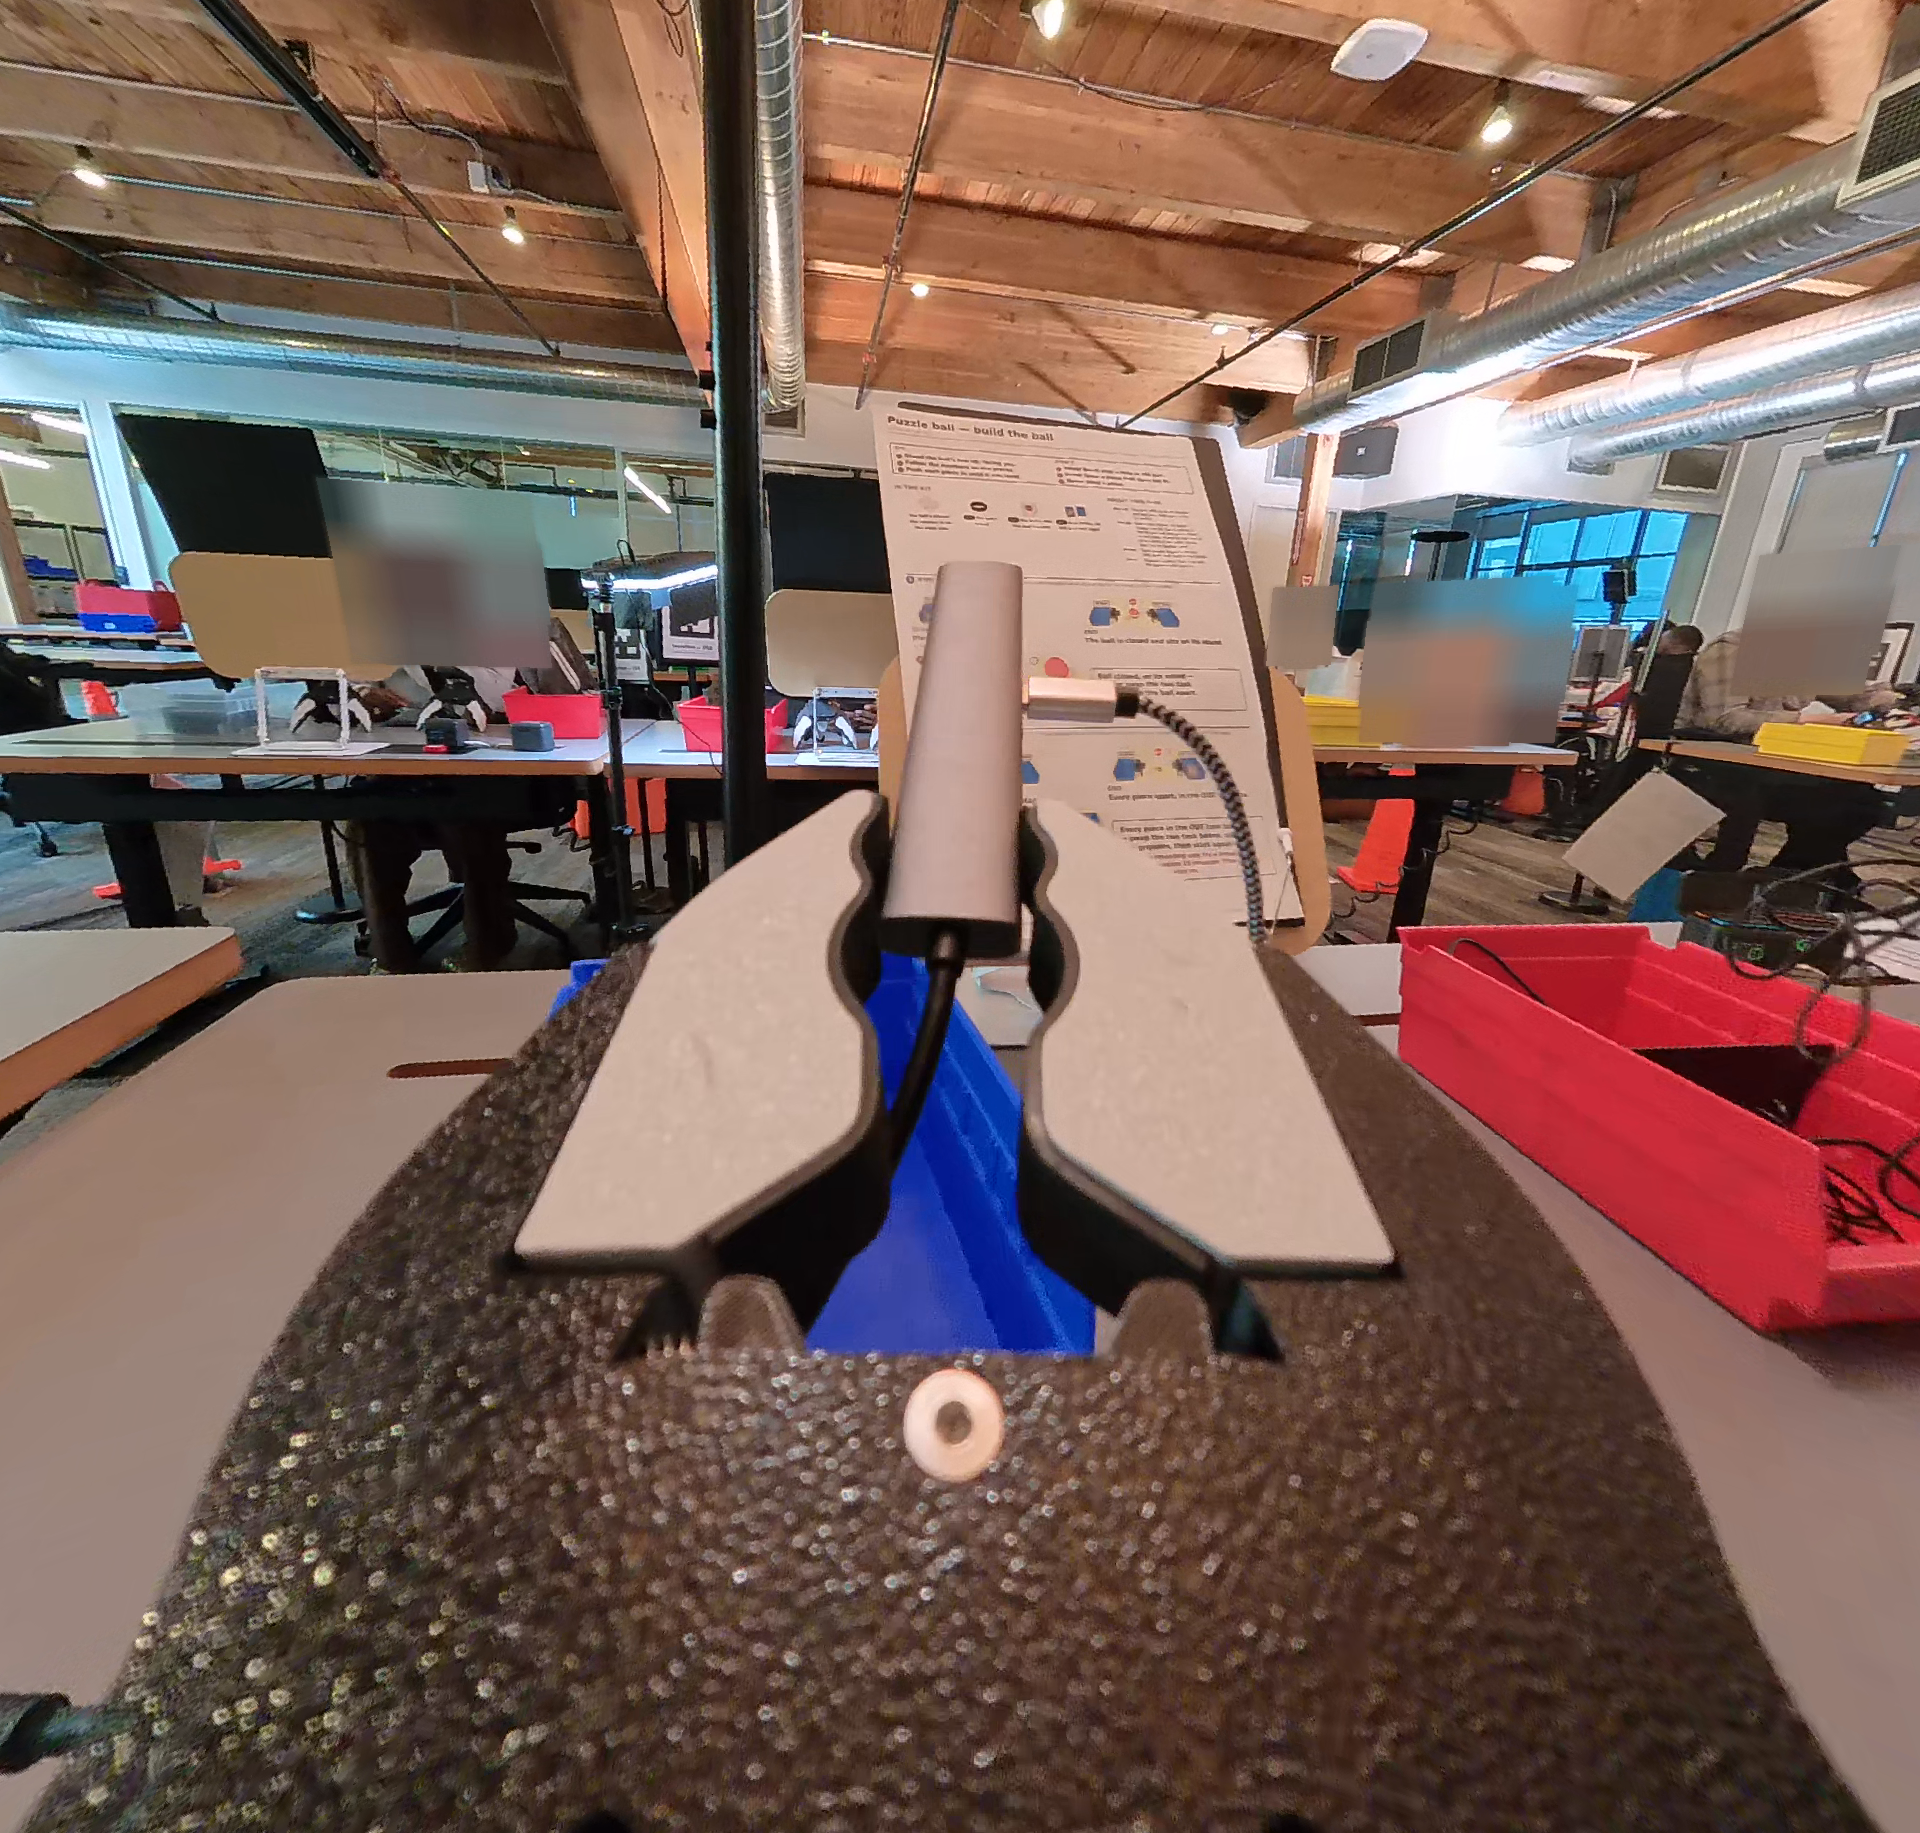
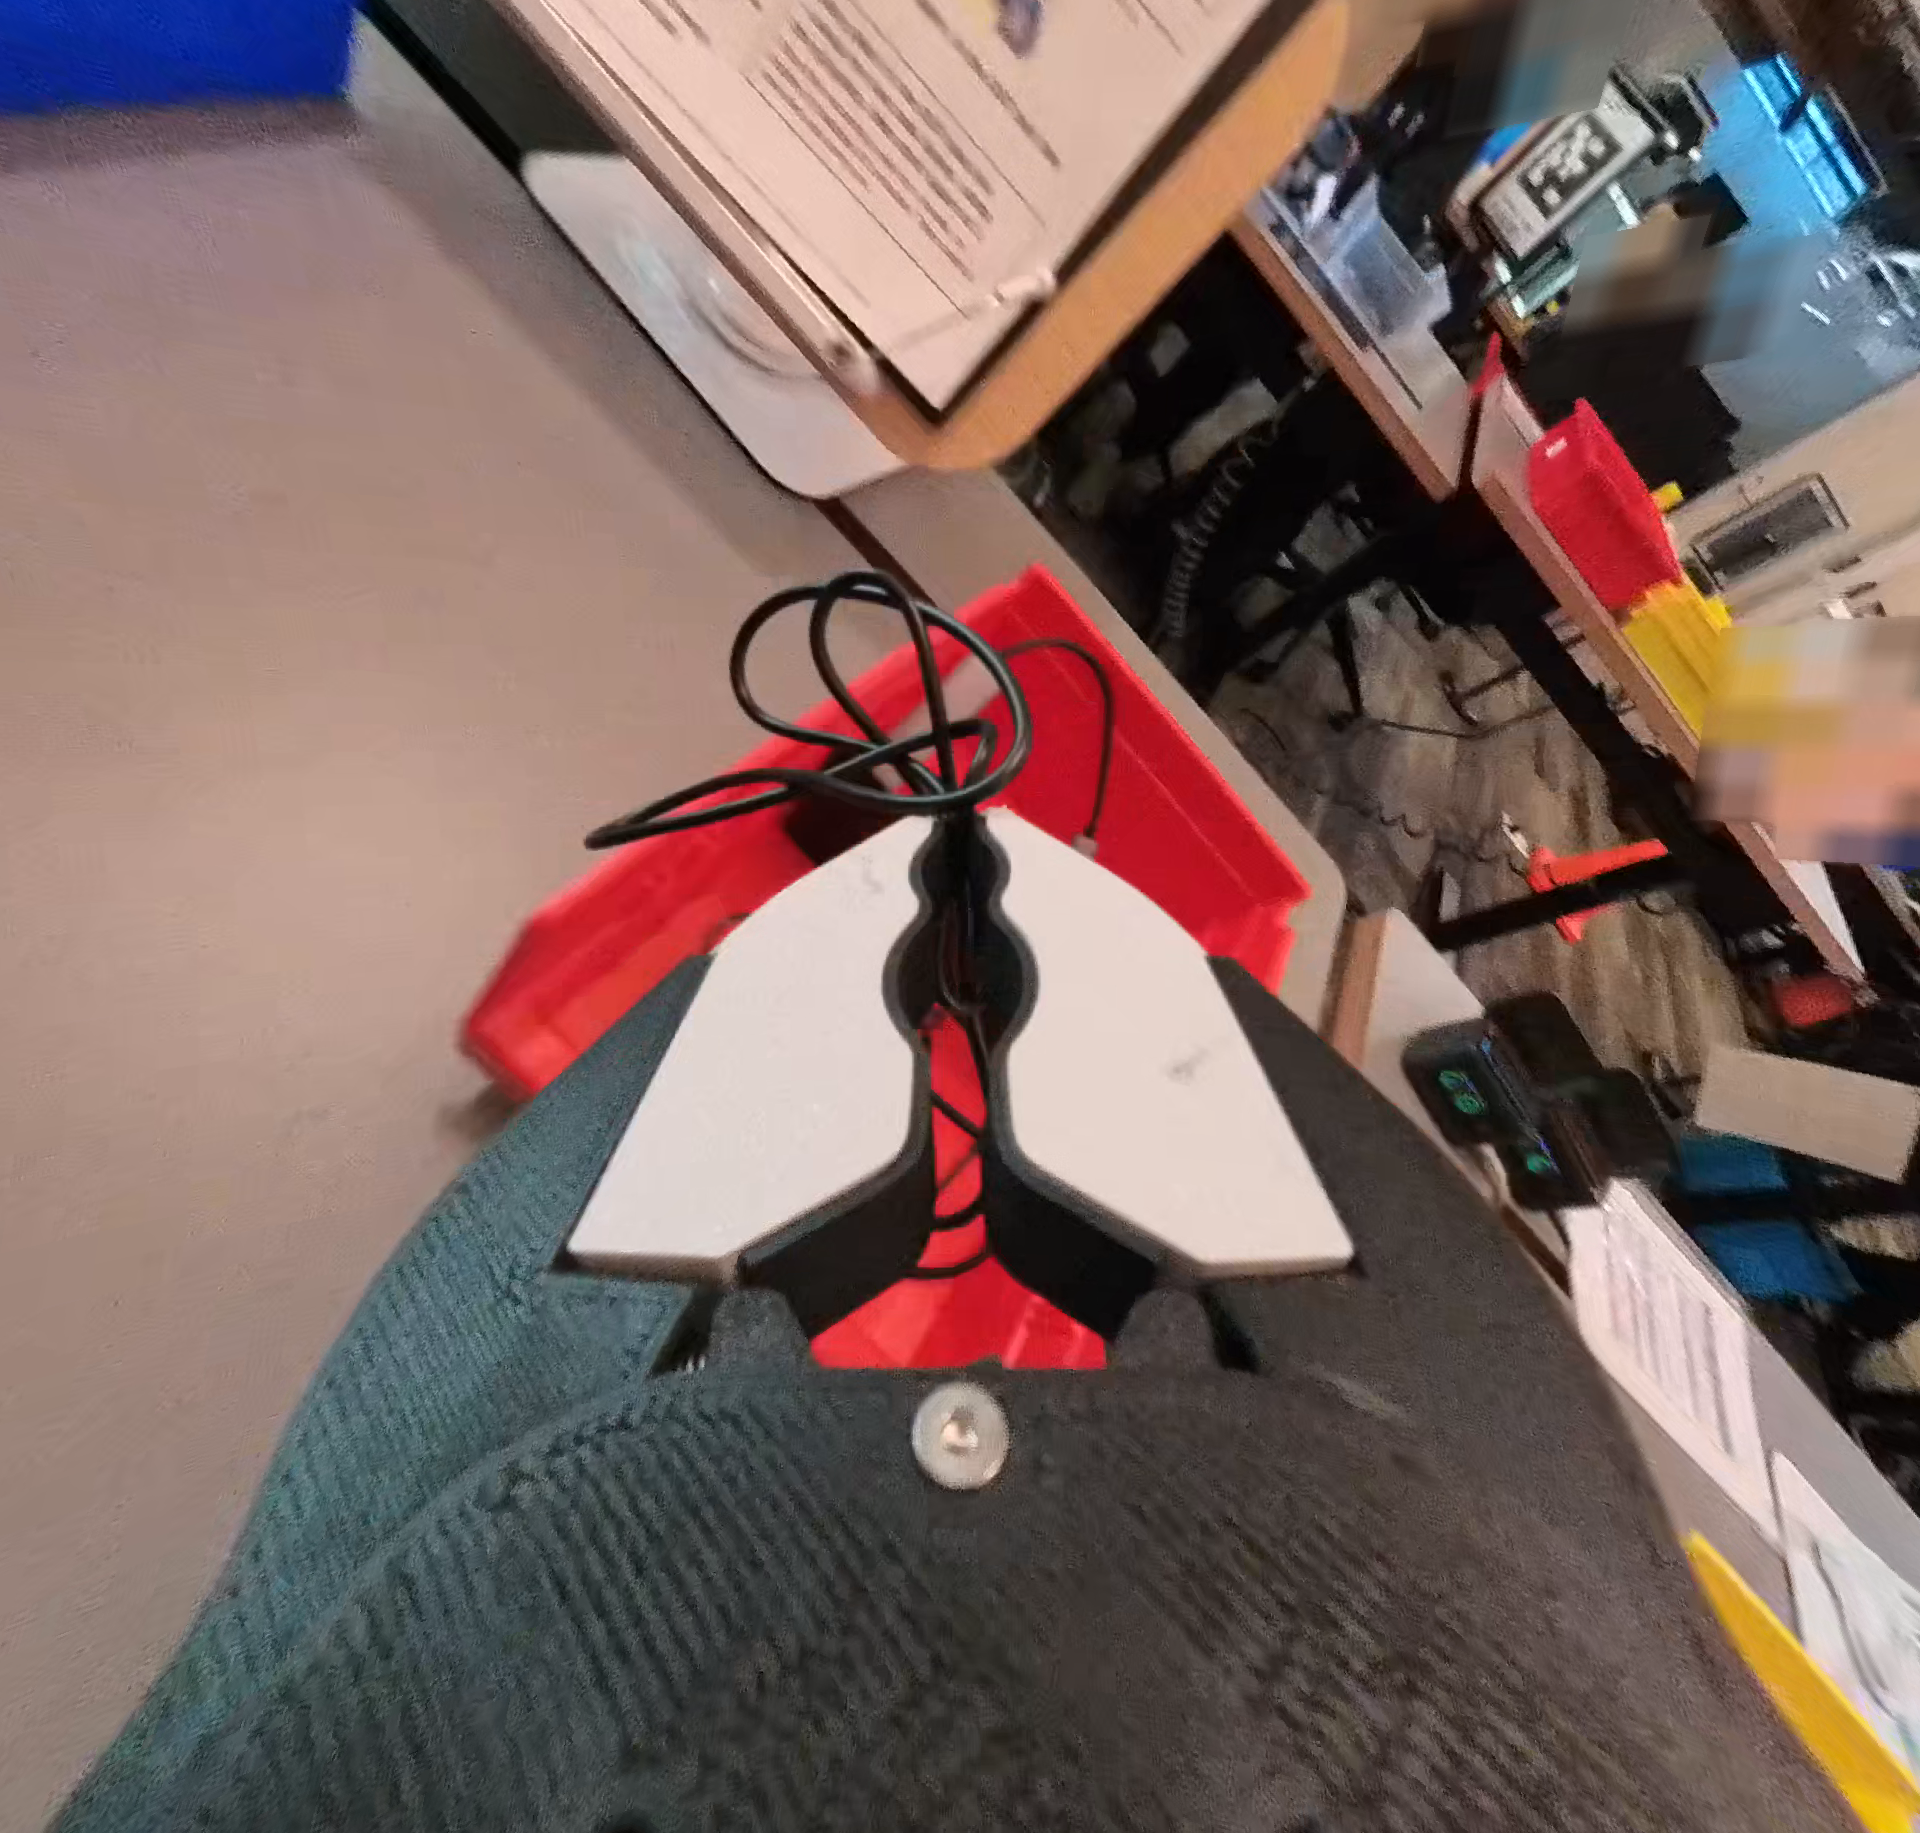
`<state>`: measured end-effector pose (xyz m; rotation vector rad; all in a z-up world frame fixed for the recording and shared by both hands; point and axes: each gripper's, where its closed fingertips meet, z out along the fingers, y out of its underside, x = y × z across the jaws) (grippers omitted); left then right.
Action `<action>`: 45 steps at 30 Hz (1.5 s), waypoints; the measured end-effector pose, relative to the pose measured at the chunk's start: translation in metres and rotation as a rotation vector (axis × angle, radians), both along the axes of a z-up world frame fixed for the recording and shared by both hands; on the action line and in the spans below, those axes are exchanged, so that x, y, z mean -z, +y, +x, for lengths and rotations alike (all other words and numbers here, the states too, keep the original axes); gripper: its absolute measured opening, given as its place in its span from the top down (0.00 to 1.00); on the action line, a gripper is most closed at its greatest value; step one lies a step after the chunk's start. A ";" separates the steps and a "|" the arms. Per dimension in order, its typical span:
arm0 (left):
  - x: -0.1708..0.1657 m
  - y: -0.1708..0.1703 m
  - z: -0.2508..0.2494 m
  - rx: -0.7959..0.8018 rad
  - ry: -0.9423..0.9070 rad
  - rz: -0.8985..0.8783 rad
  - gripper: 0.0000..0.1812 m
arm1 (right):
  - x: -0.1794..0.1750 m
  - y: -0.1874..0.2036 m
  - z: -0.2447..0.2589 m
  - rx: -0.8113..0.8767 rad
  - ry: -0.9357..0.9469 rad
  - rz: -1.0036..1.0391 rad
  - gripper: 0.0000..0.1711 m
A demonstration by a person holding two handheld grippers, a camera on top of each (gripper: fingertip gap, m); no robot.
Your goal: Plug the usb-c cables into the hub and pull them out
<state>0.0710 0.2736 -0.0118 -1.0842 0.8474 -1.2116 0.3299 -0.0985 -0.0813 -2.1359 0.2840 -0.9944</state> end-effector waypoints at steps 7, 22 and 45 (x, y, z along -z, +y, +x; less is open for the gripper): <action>-0.001 -0.005 0.001 -0.001 0.003 0.018 0.87 | -0.001 -0.045 0.048 0.078 -0.048 0.155 0.98; 0.006 -0.009 0.008 0.006 0.029 0.023 0.87 | -0.158 -0.078 0.023 0.075 -0.269 0.614 0.98; 0.010 -0.016 0.012 0.043 0.037 0.007 0.87 | -0.019 -0.028 0.054 -0.063 -0.072 0.254 0.98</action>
